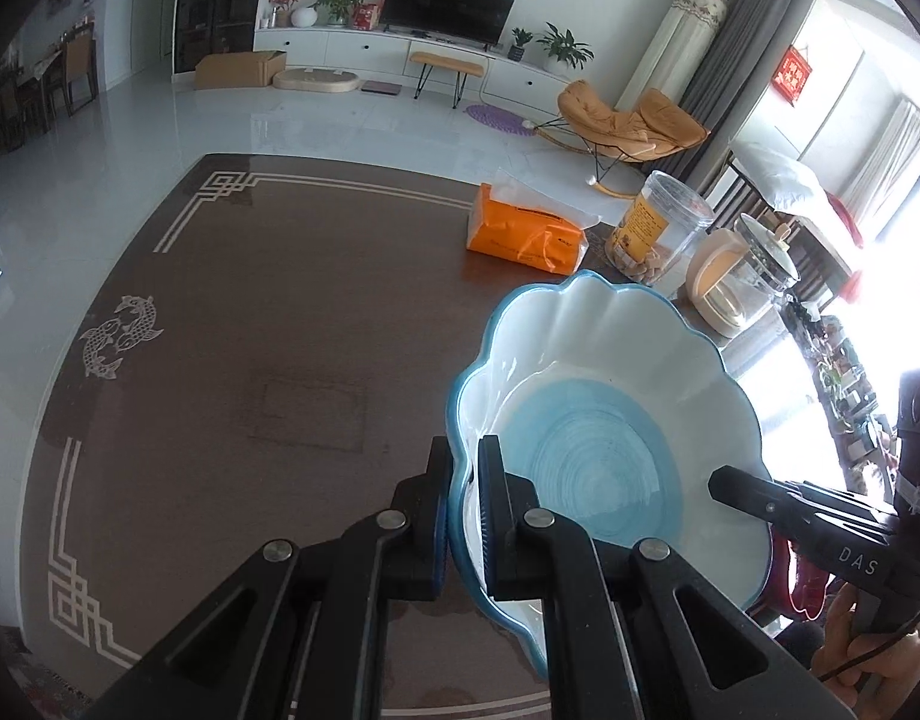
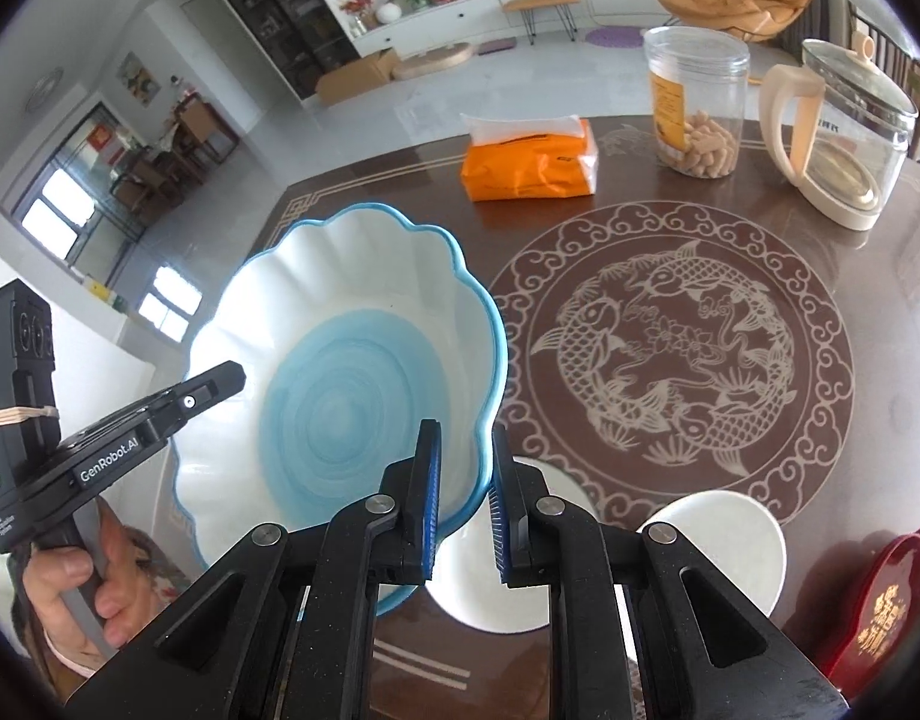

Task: Organize plates and bowls
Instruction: 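Carry the scalloped bowl toward the table edge, set it down, open both grippers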

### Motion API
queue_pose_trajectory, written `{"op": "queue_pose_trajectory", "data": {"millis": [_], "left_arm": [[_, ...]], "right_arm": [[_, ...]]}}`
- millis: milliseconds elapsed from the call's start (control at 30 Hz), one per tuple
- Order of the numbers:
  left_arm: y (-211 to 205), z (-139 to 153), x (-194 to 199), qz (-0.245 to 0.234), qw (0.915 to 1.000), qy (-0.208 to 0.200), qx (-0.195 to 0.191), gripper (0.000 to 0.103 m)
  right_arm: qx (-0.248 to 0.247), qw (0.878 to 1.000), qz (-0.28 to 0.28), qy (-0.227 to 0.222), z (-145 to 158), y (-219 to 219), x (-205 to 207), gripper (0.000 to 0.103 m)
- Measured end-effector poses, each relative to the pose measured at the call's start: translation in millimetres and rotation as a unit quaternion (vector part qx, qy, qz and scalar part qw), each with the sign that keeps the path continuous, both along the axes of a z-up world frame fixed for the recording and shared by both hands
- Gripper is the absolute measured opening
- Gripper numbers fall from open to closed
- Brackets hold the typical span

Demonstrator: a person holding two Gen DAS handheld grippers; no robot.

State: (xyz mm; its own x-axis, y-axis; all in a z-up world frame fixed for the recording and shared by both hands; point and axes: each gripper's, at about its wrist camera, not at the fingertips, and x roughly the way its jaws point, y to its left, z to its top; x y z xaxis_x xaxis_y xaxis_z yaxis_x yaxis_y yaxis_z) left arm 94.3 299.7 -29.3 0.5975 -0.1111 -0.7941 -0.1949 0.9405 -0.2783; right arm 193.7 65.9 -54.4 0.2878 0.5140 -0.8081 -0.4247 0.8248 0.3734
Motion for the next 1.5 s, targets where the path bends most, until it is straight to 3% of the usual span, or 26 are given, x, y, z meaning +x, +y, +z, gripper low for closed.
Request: {"op": "queue_pose_trajectory", "data": {"millis": [267, 533, 867, 1067, 1267, 1300, 1333, 1367, 1400, 1433, 1500], "left_arm": [[30, -36, -75, 0.047, 0.9986, 0.022, 0.005, 0.007], [36, -91, -109, 0.073, 0.9957, 0.055, -0.019, 0.007], [18, -131, -118, 0.057, 0.9956, 0.069, -0.027, 0.007], [15, -143, -117, 0.057, 0.9963, 0.058, -0.028, 0.008], [10, -142, -116, 0.044, 0.9980, 0.046, 0.002, 0.010], [11, -140, -117, 0.051, 0.9977, 0.045, 0.005, 0.014], [12, -139, -117, 0.058, 0.9972, 0.045, 0.011, 0.025], [14, -136, -120, 0.064, 0.9968, 0.045, 0.017, 0.034], [15, -133, -121, 0.072, 0.9962, 0.044, 0.022, 0.056], [17, -129, -124, 0.083, 0.9954, 0.038, 0.028, 0.071], [19, -116, -131, 0.103, 0.9935, 0.021, 0.045, 0.074]], "right_arm": [[-0.004, 0.999, 0.045, 0.020, -30, 41, -62, 0.017], [-0.036, 0.996, 0.065, 0.042, -74, 58, -99, 0.018], [-0.058, 0.995, 0.053, 0.063, -115, 44, -115, 0.018], [-0.064, 0.995, 0.056, 0.048, -123, 40, -122, 0.017], [-0.052, 0.996, 0.058, 0.034, -122, 37, -127, 0.019], [-0.048, 0.997, 0.061, 0.031, -121, 36, -128, 0.023], [-0.047, 0.997, 0.062, 0.024, -120, 36, -130, 0.024], [-0.045, 0.997, 0.065, 0.019, -118, 35, -133, 0.040], [-0.041, 0.997, 0.068, 0.014, -116, 34, -135, 0.059], [-0.040, 0.997, 0.069, 0.006, -113, 32, -138, 0.062], [-0.043, 0.996, 0.074, -0.005, -108, 27, -144, 0.062]]}}
